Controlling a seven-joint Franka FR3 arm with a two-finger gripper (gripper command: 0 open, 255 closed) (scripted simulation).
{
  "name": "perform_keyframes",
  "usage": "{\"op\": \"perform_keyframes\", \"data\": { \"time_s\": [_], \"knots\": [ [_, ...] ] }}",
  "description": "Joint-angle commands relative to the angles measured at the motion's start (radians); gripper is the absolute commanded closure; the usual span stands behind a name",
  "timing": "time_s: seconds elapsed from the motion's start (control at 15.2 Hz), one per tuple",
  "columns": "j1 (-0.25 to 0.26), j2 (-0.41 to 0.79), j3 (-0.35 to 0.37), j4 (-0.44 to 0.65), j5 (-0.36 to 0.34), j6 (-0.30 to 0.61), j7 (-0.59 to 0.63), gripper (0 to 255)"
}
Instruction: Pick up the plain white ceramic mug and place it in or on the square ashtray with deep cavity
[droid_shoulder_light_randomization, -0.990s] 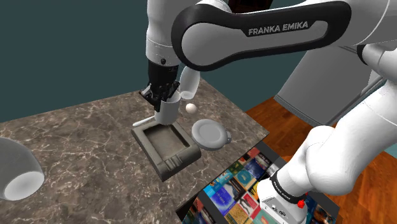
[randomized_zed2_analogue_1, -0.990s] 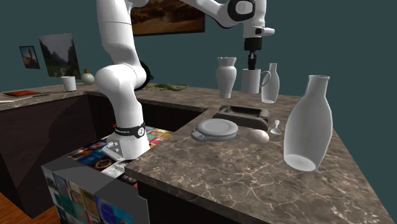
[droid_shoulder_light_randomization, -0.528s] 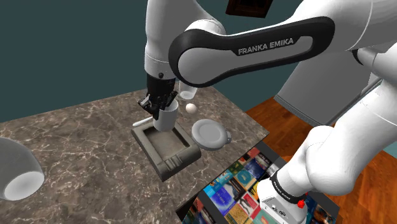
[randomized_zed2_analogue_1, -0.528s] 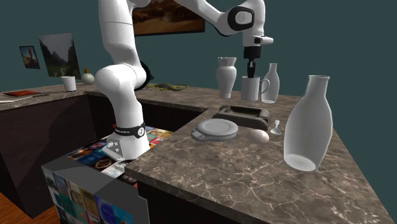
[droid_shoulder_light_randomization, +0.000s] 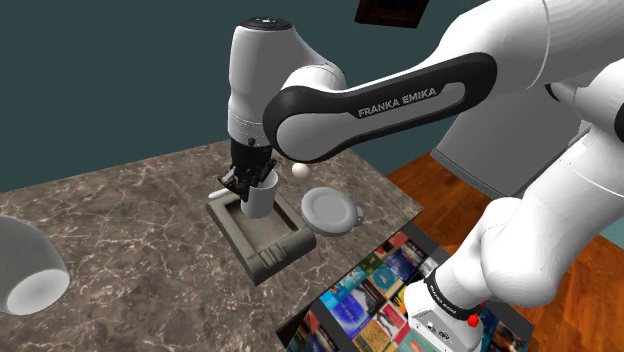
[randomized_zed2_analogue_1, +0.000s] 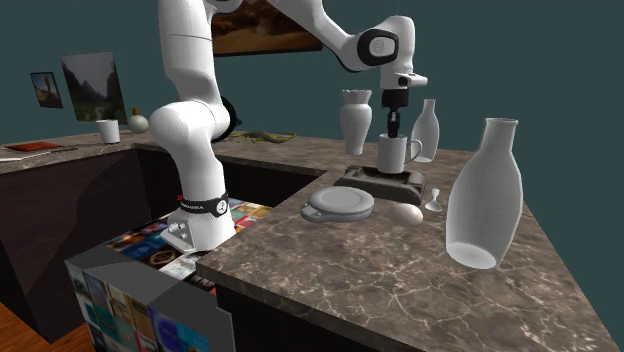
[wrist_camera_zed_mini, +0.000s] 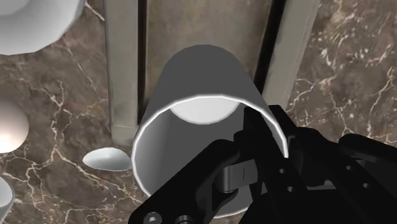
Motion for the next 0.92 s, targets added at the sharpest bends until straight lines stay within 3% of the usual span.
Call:
{"op": "perform_keyframes", "data": {
  "time_s": [0.0, 0.53, 0.59, 0.86],
  "knots": [
    [0.000, 0.011, 0.000, -0.015, -0.006, 0.026, 0.004, 255],
    [0.000, 0.012, 0.000, -0.016, -0.006, 0.028, 0.004, 255],
    [0.000, 0.012, 0.000, -0.016, -0.006, 0.028, 0.004, 0],
    [0.000, 0.012, 0.000, -0.016, -0.006, 0.028, 0.004, 0]
  ]
}}
